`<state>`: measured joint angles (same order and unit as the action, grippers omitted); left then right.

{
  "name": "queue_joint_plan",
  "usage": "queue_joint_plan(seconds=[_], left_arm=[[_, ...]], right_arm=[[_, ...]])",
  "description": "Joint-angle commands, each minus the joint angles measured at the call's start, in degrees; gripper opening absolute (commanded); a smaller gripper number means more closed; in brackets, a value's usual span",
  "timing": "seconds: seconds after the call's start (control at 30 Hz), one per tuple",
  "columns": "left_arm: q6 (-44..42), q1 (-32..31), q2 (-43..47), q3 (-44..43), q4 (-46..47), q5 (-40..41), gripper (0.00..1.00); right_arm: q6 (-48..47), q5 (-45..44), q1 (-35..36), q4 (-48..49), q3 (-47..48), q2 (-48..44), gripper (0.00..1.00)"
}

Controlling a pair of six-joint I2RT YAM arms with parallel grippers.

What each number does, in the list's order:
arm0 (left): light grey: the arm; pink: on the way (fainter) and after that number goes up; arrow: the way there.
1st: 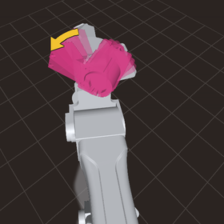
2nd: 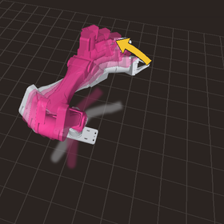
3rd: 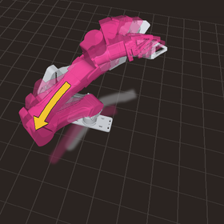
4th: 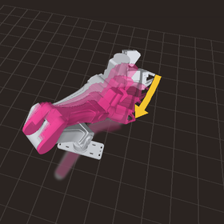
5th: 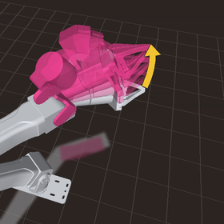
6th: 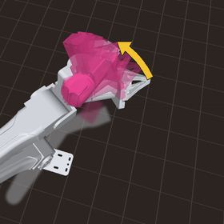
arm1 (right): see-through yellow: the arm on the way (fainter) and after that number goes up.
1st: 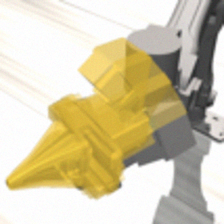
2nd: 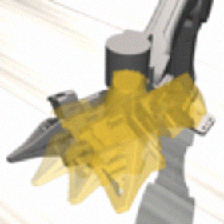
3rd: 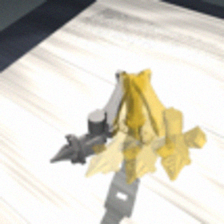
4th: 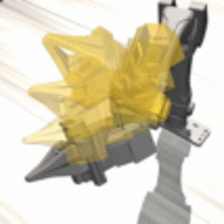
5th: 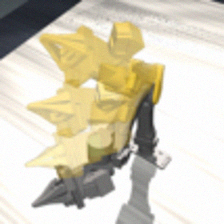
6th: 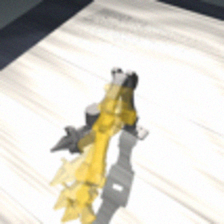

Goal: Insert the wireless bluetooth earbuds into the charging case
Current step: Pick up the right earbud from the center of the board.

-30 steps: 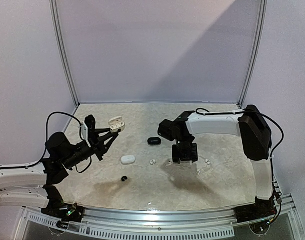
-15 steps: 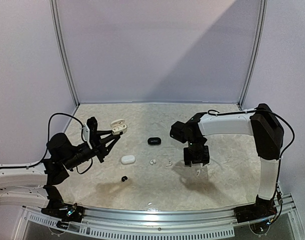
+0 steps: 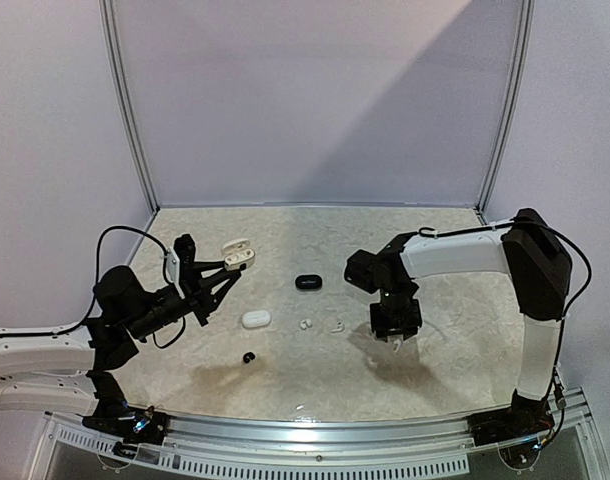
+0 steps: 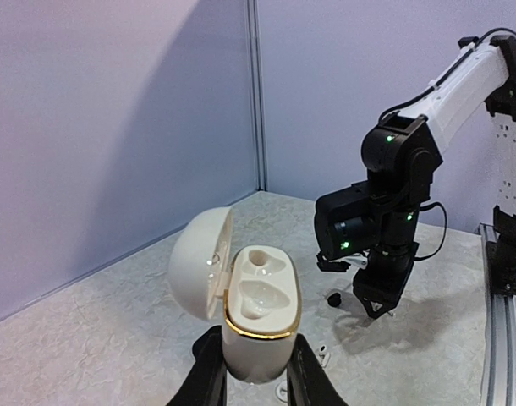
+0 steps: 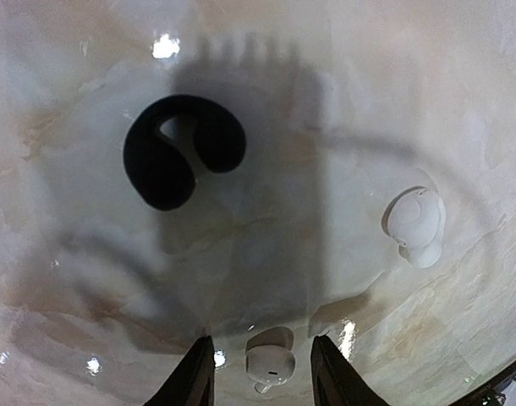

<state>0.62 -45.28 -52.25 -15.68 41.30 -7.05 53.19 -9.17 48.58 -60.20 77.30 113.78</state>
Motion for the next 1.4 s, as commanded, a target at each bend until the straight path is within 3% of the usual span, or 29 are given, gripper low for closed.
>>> queue_joint_plan(seconds=[0.0, 0.77, 1.2, 1.37], left_arm=[[-0.5, -1.0, -0.6, 0.6, 0.7, -0.3, 0.00], [-1.8, -1.0, -0.6, 0.6, 0.5, -0.6, 0.00], [-2.1, -1.0, -0.7, 0.6, 0.4, -0.6, 0.00], [-2.3, -1.0, -0.6, 0.4, 0.8, -0.2, 0.00]], right_arm=[[0.2, 1.5, -0.6, 2.5, -2.6, -1.5, 0.39], [-3.0, 4.3, -1.0, 4.0, -7.1, -3.6, 0.26], [-5.3, 3.0, -1.0, 3.1, -4.6, -3.1, 0.13], [-8.8, 0.8, -1.0, 1.5, 0.4, -3.6, 0.10]])
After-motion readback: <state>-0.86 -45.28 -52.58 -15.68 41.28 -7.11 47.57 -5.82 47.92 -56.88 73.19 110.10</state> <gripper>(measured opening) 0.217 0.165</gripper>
